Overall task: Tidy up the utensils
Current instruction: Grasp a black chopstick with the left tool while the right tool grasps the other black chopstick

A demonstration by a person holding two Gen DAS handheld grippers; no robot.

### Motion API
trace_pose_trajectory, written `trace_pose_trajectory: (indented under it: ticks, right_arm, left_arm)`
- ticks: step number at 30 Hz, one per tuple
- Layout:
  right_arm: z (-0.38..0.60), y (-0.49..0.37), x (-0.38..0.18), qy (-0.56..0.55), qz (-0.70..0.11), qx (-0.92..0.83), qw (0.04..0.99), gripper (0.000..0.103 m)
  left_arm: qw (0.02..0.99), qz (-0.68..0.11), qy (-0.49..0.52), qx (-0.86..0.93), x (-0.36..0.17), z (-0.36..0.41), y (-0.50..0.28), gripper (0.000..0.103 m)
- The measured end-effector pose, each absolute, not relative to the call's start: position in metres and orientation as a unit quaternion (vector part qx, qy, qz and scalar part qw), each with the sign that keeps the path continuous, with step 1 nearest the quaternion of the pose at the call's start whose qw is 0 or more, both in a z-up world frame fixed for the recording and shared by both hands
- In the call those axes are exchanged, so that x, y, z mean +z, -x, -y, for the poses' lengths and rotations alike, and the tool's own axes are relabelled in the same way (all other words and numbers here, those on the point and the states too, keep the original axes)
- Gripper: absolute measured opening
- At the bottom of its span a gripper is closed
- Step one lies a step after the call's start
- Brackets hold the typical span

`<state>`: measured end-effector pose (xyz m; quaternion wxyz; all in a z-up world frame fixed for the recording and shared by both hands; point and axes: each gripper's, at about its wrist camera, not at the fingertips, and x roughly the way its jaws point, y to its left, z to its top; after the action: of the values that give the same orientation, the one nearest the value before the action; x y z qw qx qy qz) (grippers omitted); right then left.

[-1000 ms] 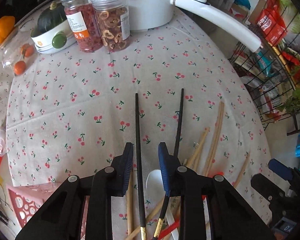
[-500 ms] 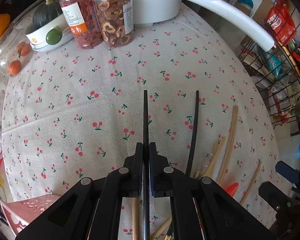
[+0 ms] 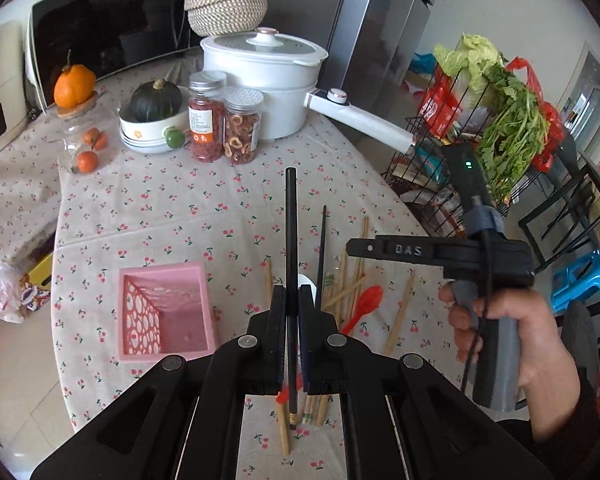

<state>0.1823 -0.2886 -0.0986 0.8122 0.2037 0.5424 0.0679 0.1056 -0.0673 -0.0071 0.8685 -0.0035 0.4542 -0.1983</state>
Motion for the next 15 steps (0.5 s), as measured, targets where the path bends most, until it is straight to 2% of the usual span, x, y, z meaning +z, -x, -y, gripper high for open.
trace_pose_trajectory:
  ticks: [3,7,15]
  right_arm:
    - [0.281,-0.196,-0.104,-0.206,-0.546,0.065,0.81,0.043]
    - [0.272,-0.213,-0.117,-0.207,-0.555,0.064,0.803,0.036]
    - [0.263,-0.244,-0.141,-0.173,-0.572,0.02,0.802,0.029]
  left_arm:
    - [0.882,-0.428,0.016,-0.199,-0.001,0.047,-0.088,0.005]
    - [0.891,-0.412,0.029,-0.191,-0.005,0.023,-0.079,0.006]
    - [0.888,-0.411,0.044,-0.2,-0.005,0.0,-0.083,0.005]
